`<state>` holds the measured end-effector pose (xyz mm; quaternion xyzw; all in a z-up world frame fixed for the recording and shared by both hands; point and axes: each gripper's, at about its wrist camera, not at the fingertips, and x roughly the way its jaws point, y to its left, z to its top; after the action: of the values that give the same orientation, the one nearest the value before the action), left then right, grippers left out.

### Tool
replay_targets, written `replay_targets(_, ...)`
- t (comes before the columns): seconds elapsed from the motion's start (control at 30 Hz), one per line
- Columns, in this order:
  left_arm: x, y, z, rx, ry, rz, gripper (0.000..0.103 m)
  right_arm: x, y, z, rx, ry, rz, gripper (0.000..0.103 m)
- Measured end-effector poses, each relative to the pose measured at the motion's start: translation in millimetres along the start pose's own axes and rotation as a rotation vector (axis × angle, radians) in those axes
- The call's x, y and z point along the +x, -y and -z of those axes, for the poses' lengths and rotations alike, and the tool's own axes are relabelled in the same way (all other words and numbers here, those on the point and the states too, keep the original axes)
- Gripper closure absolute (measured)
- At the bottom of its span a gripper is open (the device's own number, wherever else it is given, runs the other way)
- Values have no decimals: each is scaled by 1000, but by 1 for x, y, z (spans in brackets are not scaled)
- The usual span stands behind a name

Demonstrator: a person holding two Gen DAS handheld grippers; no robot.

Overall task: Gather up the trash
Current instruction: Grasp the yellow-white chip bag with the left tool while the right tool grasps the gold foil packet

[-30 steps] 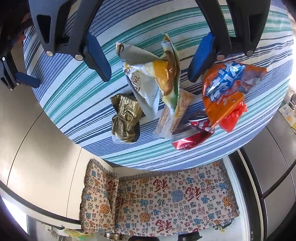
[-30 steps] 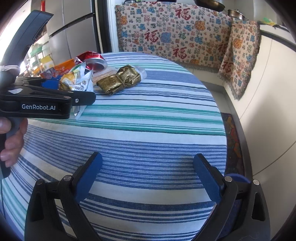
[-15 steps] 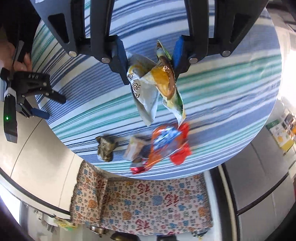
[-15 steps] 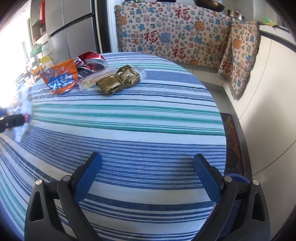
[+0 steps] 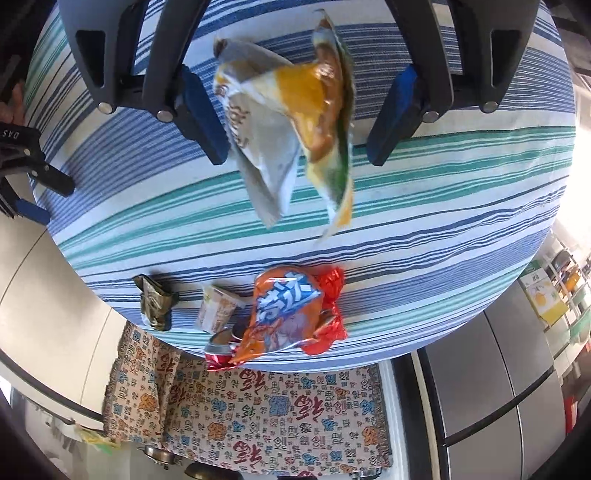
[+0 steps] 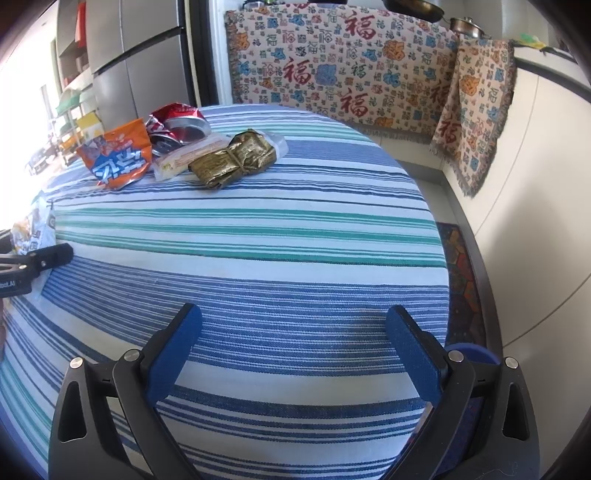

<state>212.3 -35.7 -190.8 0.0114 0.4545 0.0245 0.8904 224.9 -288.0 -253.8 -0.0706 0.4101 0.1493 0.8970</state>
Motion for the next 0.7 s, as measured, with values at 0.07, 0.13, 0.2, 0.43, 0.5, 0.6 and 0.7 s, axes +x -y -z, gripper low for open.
replay_targets(0.07,1,-2,-1,7,-4,6,18,2,0,-5,2,-39,0,3)
replay_targets(0.13,2,-3,-1,8,-6,8,16,5,0,-16,40,-84,-9,3)
replay_targets(0.2,3,-1,-2,13,-6,4,15,9,1,-30,117,-84,-53,11)
replay_targets(0.43,2,0,-1,11,-6,3,15,42,-20,-101,324,-25,-124,21)
replay_targets(0.5,2,0,-1,11,-6,4,15,60,-28,-114,368,-43,-116,23)
replay_targets(0.6,1,1,-1,9,-5,4,15,79,-40,-119,356,-71,-96,31)
replay_targets(0.7,1,1,-1,9,-6,5,15,80,-45,-114,253,-60,-33,55)
